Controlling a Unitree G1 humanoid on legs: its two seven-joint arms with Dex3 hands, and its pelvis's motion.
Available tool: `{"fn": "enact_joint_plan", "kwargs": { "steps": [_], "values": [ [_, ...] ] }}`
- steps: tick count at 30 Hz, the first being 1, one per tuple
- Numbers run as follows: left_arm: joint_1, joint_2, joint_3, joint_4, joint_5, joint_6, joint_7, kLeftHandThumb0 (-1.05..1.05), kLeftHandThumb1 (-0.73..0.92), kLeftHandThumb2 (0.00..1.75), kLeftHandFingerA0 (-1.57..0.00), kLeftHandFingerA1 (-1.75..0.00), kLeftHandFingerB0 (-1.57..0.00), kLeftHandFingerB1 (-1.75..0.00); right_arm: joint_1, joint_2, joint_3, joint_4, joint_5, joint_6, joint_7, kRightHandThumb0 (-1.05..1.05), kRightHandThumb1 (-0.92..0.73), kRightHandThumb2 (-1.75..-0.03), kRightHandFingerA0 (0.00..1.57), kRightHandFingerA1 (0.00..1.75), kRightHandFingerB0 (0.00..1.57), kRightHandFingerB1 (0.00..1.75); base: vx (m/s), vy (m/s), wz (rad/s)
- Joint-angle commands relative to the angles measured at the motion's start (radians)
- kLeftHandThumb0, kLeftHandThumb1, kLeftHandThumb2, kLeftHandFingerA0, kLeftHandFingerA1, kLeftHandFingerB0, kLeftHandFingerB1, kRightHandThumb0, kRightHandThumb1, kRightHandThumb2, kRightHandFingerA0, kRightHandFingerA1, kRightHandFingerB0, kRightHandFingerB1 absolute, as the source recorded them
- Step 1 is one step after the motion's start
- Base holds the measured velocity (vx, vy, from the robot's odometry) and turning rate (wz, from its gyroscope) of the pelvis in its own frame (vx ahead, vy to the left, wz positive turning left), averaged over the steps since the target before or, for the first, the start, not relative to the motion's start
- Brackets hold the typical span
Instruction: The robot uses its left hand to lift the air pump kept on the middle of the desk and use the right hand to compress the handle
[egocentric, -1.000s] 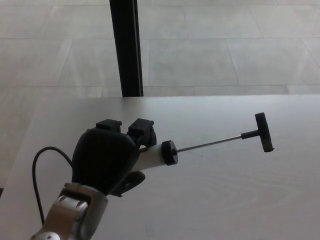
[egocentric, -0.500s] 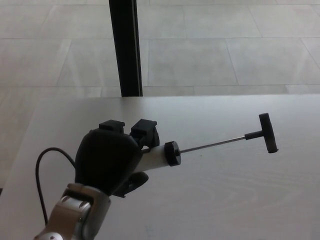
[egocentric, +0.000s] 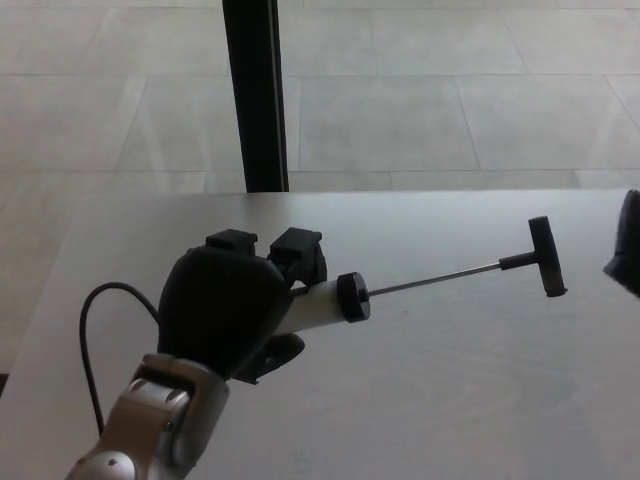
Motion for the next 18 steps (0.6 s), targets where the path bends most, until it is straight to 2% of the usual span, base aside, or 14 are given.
{"fn": "enact_joint_plan", "kwargs": {
  "steps": [1,4,5,6,7,8,9,10,16,18],
  "values": [
    [-0.050,-0.017,0.028,0.037,-0.022,0.039,-0.061,-0.14,0.53,1.08,-0.86,-1.75,-0.72,-1.56,0.005,0.036,0.207,0.007,-0.182,-0.209,0.079,-0.83,-0.92,-0.77,0.16,0.38,0.13,0.33,0.00,0.000,0.00],
    [-0.057,-0.014,0.025,0.036,0.002,0.042,-0.055,-0.17,0.57,1.04,-0.82,-1.75,-0.68,-1.58,-0.001,0.046,0.225,0.024,-0.192,-0.218,0.073,-0.83,-0.92,-0.77,0.18,0.40,0.17,0.34,0.00,0.000,0.00],
    [-0.059,-0.016,0.026,0.042,0.000,0.036,-0.045,-0.17,0.56,1.05,-0.84,-1.75,-0.70,-1.55,-0.001,0.047,0.231,0.029,-0.198,-0.220,0.071,-0.87,-0.80,-0.90,0.14,0.43,0.17,0.40,0.00,0.000,0.00],
    [-0.060,-0.017,0.026,0.046,0.000,0.033,-0.041,-0.17,0.56,1.05,-0.84,-1.75,-0.70,-1.55,-0.001,0.047,0.233,0.032,-0.201,-0.222,0.071,-0.87,-0.80,-0.90,0.14,0.43,0.17,0.40,0.00,0.000,0.00],
    [-0.060,-0.021,0.031,0.040,-0.007,0.040,-0.054,-0.17,0.57,1.05,-0.85,-1.75,-0.68,-1.57,-0.003,0.049,0.240,0.043,-0.208,-0.238,0.073,-0.82,-0.92,-0.78,0.17,0.39,0.20,0.34,0.00,0.000,0.00],
    [-0.060,-0.020,0.033,0.038,-0.009,0.035,-0.054,-0.17,0.57,1.05,-0.86,-1.75,-0.68,-1.58,-0.006,0.049,0.240,0.059,-0.207,-0.261,0.083,-0.88,-0.80,-0.90,0.14,0.46,0.15,0.40,0.00,0.000,0.00],
    [-0.059,-0.023,0.041,0.039,-0.022,0.029,-0.051,-0.16,0.56,1.06,-0.87,-1.75,-0.67,-1.59,-0.009,0.049,0.239,0.057,-0.202,-0.251,0.090,-0.83,-0.92,-0.74,0.13,0.40,0.20,0.36,0.00,0.000,0.00],
    [-0.060,-0.016,0.039,0.035,-0.007,0.036,-0.060,-0.16,0.54,1.09,-0.87,-1.75,-0.70,-1.56,-0.019,0.044,0.234,0.073,-0.200,-0.266,0.105,-0.85,-0.92,-0.73,0.12,0.40,0.20,0.35,0.00,0.000,0.00],
    [-0.055,-0.002,0.047,0.049,-0.017,0.007,-0.040,-0.17,0.52,1.13,-0.87,-1.75,-0.73,-1.56,-0.085,0.012,0.210,0.127,-0.241,-0.311,0.129,-0.82,-0.92,-0.74,0.13,0.39,0.21,0.36,0.00,0.000,0.00],
    [-0.051,-0.004,0.050,0.046,-0.022,0.006,-0.041,-0.17,0.52,1.13,-0.87,-1.75,-0.70,-1.59,-0.092,0.014,0.196,0.128,-0.238,-0.306,0.138,-0.83,-0.92,-0.74,0.13,0.39,0.21,0.36,0.00,0.000,0.00]
  ]
}}
